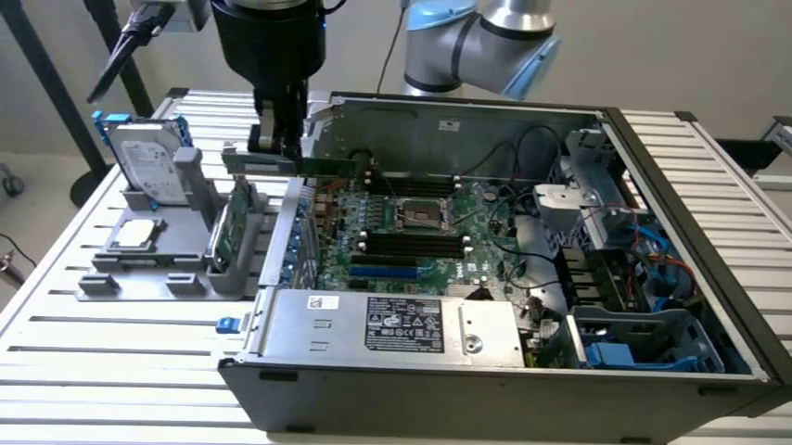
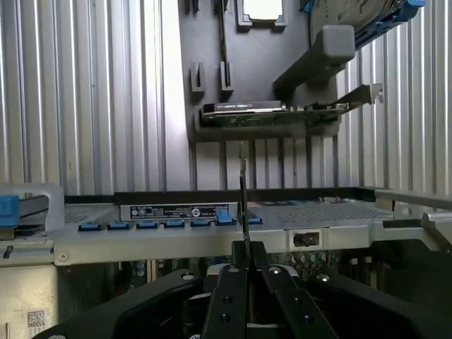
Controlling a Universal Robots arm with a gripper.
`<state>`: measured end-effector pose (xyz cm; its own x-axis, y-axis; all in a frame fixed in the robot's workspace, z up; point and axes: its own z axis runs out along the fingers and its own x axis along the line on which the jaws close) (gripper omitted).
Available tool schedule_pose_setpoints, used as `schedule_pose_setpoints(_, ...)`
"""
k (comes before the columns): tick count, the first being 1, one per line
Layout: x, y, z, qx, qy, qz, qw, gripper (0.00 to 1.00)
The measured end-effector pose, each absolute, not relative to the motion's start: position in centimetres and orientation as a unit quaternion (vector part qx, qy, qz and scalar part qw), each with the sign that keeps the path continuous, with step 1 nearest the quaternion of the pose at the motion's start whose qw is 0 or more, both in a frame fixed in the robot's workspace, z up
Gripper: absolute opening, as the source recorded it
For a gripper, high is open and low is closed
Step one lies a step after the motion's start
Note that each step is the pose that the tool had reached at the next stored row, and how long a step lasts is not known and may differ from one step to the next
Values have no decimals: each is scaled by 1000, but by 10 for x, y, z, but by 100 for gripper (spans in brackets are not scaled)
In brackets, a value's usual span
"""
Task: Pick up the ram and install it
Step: 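Pick up the ram and move it above insertion slot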
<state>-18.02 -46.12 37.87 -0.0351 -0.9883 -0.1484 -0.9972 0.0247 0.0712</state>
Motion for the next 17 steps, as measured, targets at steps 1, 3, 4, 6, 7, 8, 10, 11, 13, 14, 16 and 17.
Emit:
schedule_pose_setpoints(1, -176, -461, 379, -694, 715, 78, 29, 14)
schedule_pose_setpoints(3, -167, -461, 379, -694, 715, 80, 31, 14)
schedule_pose_setpoints(4, -162, -461, 379, -694, 715, 80, 31, 14)
schedule_pose_setpoints(6, -153, -461, 379, -694, 715, 81, 32, 14)
schedule_pose_setpoints(7, -148, -461, 379, -694, 715, 81, 32, 14)
schedule_pose_setpoints(8, -144, -461, 378, -694, 715, 81, 32, 14)
schedule_pose_setpoints(10, -135, -461, 378, -694, 715, 81, 32, 14)
schedule_pose_setpoints(11, -130, -461, 378, -694, 715, 81, 32, 14)
schedule_pose_setpoints(13, -121, -461, 376, -694, 715, 81, 32, 14)
schedule_pose_setpoints(14, -117, -461, 375, -694, 715, 81, 32, 14)
schedule_pose_setpoints(16, -107, -461, 373, -694, 715, 81, 32, 14)
schedule_pose_setpoints(17, -103, -461, 372, -694, 715, 81, 32, 14)
